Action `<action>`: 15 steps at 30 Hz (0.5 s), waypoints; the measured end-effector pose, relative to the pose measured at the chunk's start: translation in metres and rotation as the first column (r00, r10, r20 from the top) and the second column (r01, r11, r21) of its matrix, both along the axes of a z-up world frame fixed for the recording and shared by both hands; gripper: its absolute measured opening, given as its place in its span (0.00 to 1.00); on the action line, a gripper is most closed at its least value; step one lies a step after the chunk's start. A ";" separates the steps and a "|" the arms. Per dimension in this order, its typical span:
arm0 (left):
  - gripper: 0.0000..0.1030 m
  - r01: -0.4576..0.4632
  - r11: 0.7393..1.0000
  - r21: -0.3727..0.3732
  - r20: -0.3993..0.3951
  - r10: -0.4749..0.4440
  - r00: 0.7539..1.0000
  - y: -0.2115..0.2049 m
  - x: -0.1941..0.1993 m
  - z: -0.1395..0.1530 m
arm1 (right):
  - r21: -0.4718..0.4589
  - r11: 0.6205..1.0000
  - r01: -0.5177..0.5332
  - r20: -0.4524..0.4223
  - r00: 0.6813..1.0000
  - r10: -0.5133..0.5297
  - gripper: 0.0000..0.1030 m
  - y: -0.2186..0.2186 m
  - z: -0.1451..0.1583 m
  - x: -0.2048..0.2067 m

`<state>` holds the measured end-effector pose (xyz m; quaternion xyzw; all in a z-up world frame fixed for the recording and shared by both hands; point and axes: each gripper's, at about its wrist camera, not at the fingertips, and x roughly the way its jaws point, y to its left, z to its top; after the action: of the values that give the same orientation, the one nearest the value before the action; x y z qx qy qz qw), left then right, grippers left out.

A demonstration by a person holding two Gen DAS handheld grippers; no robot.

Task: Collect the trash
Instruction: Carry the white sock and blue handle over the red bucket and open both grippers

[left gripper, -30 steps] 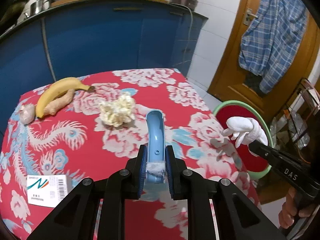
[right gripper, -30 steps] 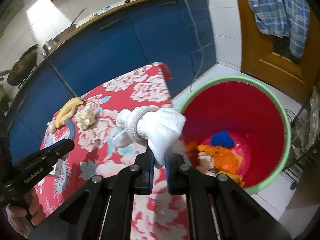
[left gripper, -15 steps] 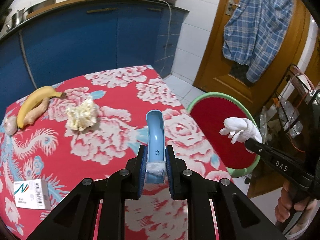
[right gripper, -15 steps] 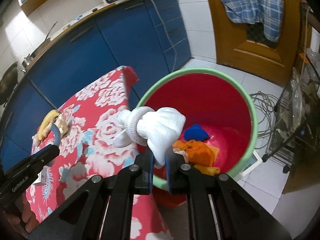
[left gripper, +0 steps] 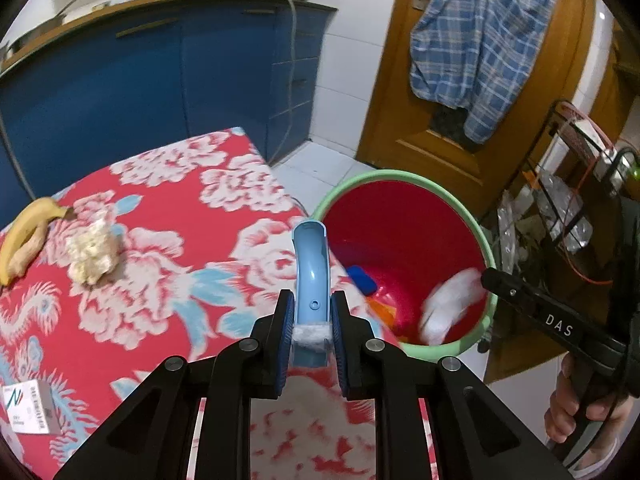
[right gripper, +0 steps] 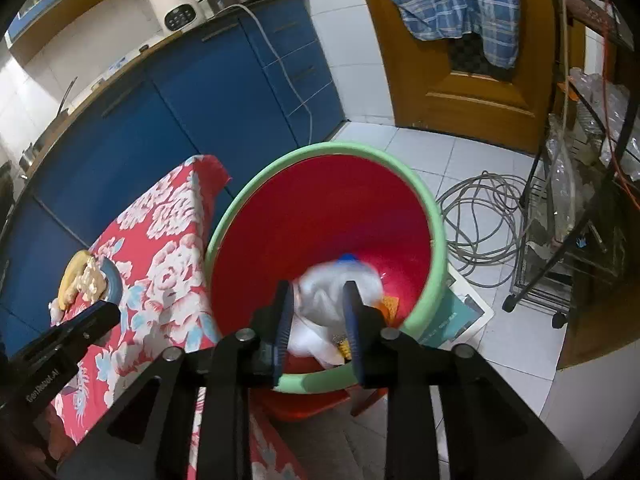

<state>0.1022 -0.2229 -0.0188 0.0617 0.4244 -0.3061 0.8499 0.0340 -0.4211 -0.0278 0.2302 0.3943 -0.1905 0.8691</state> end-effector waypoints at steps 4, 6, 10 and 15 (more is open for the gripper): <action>0.18 0.040 0.999 0.004 0.001 -0.040 0.999 -0.019 -0.005 -0.001 | 0.006 1.000 0.019 0.011 1.000 -0.019 0.29 -0.008 0.001 -0.008; 0.18 0.060 0.998 0.006 0.000 -0.060 0.998 -0.029 -0.006 -0.002 | 0.006 1.000 0.022 0.014 1.000 -0.022 0.29 -0.010 0.002 -0.011; 0.19 0.096 0.995 0.009 -0.006 -0.096 0.995 -0.047 -0.008 -0.003 | 0.003 0.999 0.033 0.022 0.999 -0.033 0.29 -0.016 0.004 -0.019; 0.41 0.118 0.993 0.002 -0.005 -0.118 0.993 -0.057 -0.012 0.000 | 0.006 0.999 0.049 0.027 0.998 -0.049 0.29 -0.022 0.004 -0.027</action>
<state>0.0900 -0.2801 -0.0191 0.0870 0.4224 -0.3556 0.8292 0.0075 -0.4430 -0.0236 0.2446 0.3771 -0.2074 0.8689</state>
